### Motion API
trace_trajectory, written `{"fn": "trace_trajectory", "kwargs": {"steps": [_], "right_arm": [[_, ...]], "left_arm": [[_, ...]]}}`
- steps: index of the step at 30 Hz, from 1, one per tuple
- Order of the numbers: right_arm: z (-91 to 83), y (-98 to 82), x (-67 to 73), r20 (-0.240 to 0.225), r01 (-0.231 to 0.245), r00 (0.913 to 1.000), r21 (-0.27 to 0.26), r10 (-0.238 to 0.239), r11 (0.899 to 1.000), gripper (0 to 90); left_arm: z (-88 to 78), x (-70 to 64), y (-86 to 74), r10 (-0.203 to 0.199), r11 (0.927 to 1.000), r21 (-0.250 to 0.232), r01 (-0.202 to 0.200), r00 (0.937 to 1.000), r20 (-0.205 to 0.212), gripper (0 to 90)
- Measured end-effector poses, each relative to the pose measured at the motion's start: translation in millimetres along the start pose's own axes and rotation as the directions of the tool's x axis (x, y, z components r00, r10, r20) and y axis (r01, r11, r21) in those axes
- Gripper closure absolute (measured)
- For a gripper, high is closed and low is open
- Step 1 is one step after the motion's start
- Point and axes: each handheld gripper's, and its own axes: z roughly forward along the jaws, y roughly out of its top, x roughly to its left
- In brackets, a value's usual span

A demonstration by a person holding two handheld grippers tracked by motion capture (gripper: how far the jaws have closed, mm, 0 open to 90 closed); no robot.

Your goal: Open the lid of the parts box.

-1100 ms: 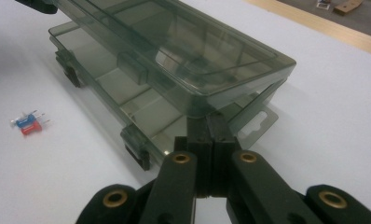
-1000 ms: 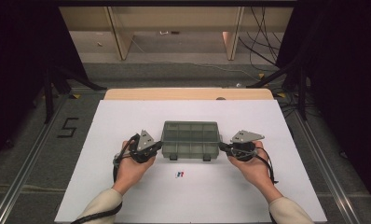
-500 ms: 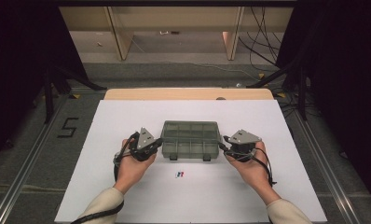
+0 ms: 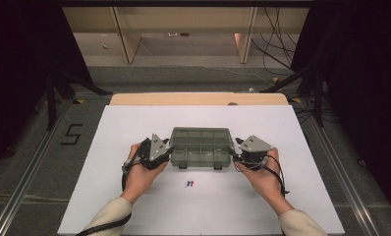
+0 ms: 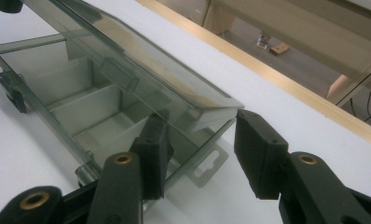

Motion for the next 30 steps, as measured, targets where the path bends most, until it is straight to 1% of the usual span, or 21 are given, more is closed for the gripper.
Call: {"fn": "trace_trajectory", "kwargs": {"steps": [1,2,3,4,6,8,9,10,12,13,14,16,18,19,21,22,23,28,29,30], "right_arm": [[0.2,0.3,-0.2,0.000,0.001,1.0000,-0.003,-0.001,1.000,56.6],[0.4,0.5,-0.2,0.001,-0.009,1.0000,-0.006,0.009,1.000,56.9],[1.0,0.5,-1.1,0.011,-0.013,0.9999,-0.015,0.013,1.000,57.3],[1.4,0.6,-1.0,0.006,-0.020,0.9998,-0.012,0.020,1.000,57.5],[1.9,1.6,-1.3,0.009,-0.023,0.9997,-0.016,0.023,1.000,58.4],[2.6,3.0,-1.4,0.012,-0.023,0.9997,-0.024,0.023,0.999,59.4],[3.1,3.9,-1.7,0.023,-0.016,0.9996,-0.031,0.017,0.999,59.9],[3.1,4.6,-1.8,0.018,-0.015,0.9997,-0.027,0.016,1.000,60.4],[3.8,6.3,-1.8,0.026,-0.015,0.9995,-0.033,0.016,0.999,61.5],[4.5,7.0,-1.7,0.031,-0.015,0.9994,-0.039,0.017,0.999,62.0],[4.9,8.1,-1.9,0.037,-0.014,0.9992,-0.040,0.016,0.999,62.3],[5.7,9.7,-2.2,0.058,-0.008,0.9983,-0.047,0.011,0.999,63.3],[6.6,11.4,-1.8,0.059,-0.013,0.9981,-0.046,0.016,0.999,65.0],[7.4,12.1,-2.3,0.069,-0.003,0.9976,-0.054,0.007,0.999,66.1],[8.7,12.9,-1.7,0.079,-0.003,0.9968,-0.059,0.008,0.998,68.0],[9.1,13.2,-0.9,0.074,-0.012,0.9971,-0.051,0.016,0.999,68.9],[9.7,13.9,-0.7,0.079,-0.013,0.9968,-0.053,0.017,0.998,69.9],[10.9,18.0,-0.6,0.103,-0.015,0.9944,-0.071,0.022,0.997,74.6],[11.4,18.9,-1.3,0.120,-0.009,0.9926,-0.078,0.019,0.997,75.3],[11.6,19.2,-1.0,0.119,-0.016,0.9926,-0.077,0.025,0.997,75.9]], "left_arm": [[0.4,-0.4,1.5,0.010,0.9999,-0.008,-0.010,0.9998,-0.015,67.5],[0.8,-1.1,3.5,0.033,0.9993,-0.014,-0.034,0.9989,-0.034,68.2],[0.7,-1.4,4.6,0.059,0.9981,-0.014,-0.059,0.9973,-0.044,69.1],[1.2,-2.2,5.3,0.069,0.9973,-0.019,-0.071,0.9962,-0.052,69.7],[0.8,-1.1,5.7,0.071,0.9971,-0.023,-0.072,0.9956,-0.061,71.0],[0.8,0.5,5.2,0.058,0.9977,-0.031,-0.061,0.9961,-0.066,73.4],[0.7,0.6,5.1,0.047,0.9983,-0.032,-0.049,0.9967,-0.067,74.3],[0.6,1.7,5.9,0.048,0.9982,-0.033,-0.051,0.9965,-0.069,74.8],[0.9,1.9,7.1,0.041,0.9982,-0.041,-0.044,0.9964,-0.074,75.6],[1.3,3.0,8.5,0.048,0.9978,-0.043,-0.051,0.9958,-0.078,75.9],[1.8,2.8,8.8,0.036,0.9981,-0.046,-0.040,0.9963,-0.078,76.2],[2.5,3.7,9.9,0.043,0.9977,-0.049,-0.047,0.9949,-0.091,77.1],[3.2,4.0,10.5,0.046,0.9972,-0.053,-0.052,0.9938,-0.101,77.6],[3.4,4.1,10.8,0.044,0.9972,-0.055,-0.050,0.9937,-0.103,77.9],[3.7,5.1,11.7,0.042,0.9973,-0.056,-0.048,0.9938,-0.104,78.4],[3.9,5.6,12.1,0.038,0.9973,-0.059,-0.045,0.9938,-0.104,78.7],[5.1,7.2,13.3,0.050,0.9961,-0.067,-0.056,0.9941,-0.096,79.0],[6.4,10.0,16.9,0.033,0.9959,-0.081,-0.041,0.9945,-0.099,79.9],[6.6,10.0,17.2,0.027,0.9960,-0.083,-0.035,0.9948,-0.099,80.2],[6.8,10.7,17.7,0.029,0.9959,-0.083,-0.037,0.9946,-0.100,80.3]]}}
